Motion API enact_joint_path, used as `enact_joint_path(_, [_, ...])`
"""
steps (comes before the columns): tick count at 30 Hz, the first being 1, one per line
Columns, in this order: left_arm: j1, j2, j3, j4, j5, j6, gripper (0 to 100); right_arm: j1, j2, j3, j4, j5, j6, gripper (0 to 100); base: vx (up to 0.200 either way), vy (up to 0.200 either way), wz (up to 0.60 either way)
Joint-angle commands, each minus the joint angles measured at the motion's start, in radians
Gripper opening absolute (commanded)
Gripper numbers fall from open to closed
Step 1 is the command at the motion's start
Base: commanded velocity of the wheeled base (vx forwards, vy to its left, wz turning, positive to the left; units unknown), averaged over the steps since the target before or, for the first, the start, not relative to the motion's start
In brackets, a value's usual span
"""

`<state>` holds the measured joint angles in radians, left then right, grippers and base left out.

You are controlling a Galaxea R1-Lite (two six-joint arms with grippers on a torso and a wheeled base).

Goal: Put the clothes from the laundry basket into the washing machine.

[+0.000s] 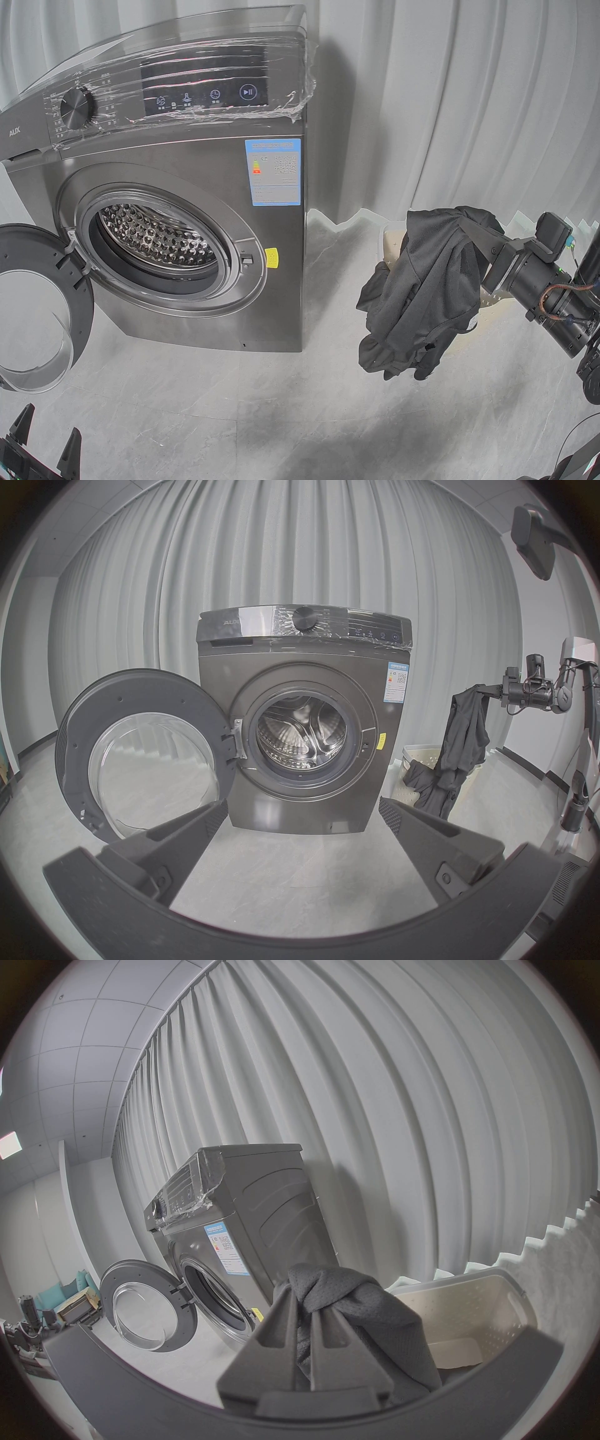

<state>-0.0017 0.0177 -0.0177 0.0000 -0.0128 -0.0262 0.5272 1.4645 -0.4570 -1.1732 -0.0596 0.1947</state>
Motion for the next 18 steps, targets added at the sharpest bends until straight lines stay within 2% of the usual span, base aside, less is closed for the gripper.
enact_joint_path(1, [0.000,-0.016,0.016,0.000,0.002,-0.001,100,0.008,0.004,0.003,-0.002,-0.002,0.002,0,0.000,0.200,0.00])
enact_joint_path(15, [0.000,-0.016,0.016,0.000,0.002,0.000,100,0.010,0.030,0.008,-0.014,0.000,0.003,0,0.000,0.200,0.00])
enact_joint_path(18, [0.000,-0.016,0.016,0.000,0.002,0.000,100,0.010,0.030,0.008,-0.014,0.000,0.003,0,0.000,0.000,0.00])
